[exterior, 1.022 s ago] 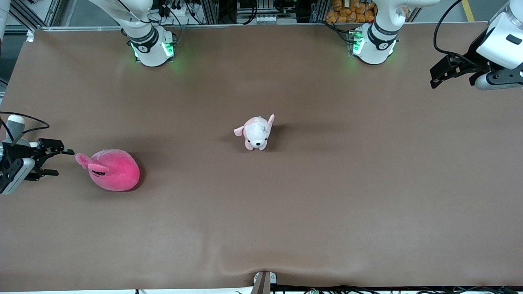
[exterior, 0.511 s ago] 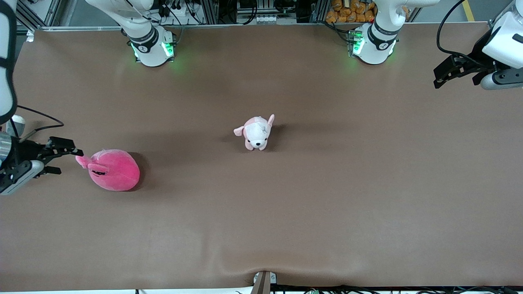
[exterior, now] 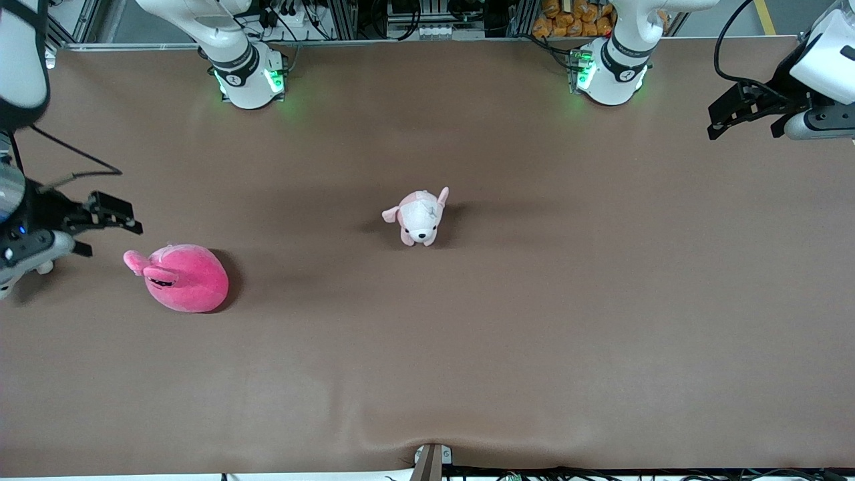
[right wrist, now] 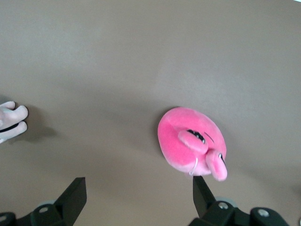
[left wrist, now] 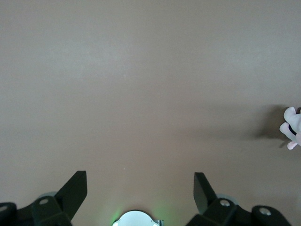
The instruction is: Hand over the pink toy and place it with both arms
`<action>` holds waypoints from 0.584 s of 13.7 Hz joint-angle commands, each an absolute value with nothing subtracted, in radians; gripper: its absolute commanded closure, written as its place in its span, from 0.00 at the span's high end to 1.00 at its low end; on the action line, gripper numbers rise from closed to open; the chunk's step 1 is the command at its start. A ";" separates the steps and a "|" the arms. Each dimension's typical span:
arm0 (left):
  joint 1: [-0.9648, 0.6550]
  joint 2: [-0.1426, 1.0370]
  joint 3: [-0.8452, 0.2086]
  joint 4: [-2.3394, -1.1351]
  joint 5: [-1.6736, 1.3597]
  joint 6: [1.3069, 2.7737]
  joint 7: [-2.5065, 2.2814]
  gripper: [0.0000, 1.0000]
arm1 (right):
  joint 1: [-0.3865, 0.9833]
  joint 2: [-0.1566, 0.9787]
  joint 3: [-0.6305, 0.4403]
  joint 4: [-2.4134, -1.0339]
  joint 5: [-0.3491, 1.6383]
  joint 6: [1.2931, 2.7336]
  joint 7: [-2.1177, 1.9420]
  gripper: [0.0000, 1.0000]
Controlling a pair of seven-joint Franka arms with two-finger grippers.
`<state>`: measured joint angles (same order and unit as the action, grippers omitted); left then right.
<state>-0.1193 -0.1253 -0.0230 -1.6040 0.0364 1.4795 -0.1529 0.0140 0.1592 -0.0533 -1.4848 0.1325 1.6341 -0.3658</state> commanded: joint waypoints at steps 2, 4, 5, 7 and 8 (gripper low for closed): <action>-0.107 -0.178 -0.028 -1.647 0.018 1.477 -0.115 1.00 | 0.017 -0.030 -0.049 -1.643 0.054 1.640 -0.182 1.00; -0.109 -0.198 -0.028 -1.667 0.020 1.480 -0.106 1.00 | -0.021 -0.067 -0.020 -1.657 0.043 1.606 -0.086 1.00; -0.107 -0.199 -0.028 -1.667 0.018 1.477 -0.103 1.00 | -0.026 -0.071 -0.017 -1.654 0.035 1.579 -0.042 1.00; -0.107 -0.201 -0.026 -1.658 0.018 1.473 -0.091 1.00 | -0.022 -0.077 -0.028 -1.646 0.028 1.525 0.027 1.00; -0.107 -0.193 -0.025 -1.649 0.018 1.473 -0.091 1.00 | -0.020 -0.077 -0.031 -1.631 0.028 1.494 0.067 1.00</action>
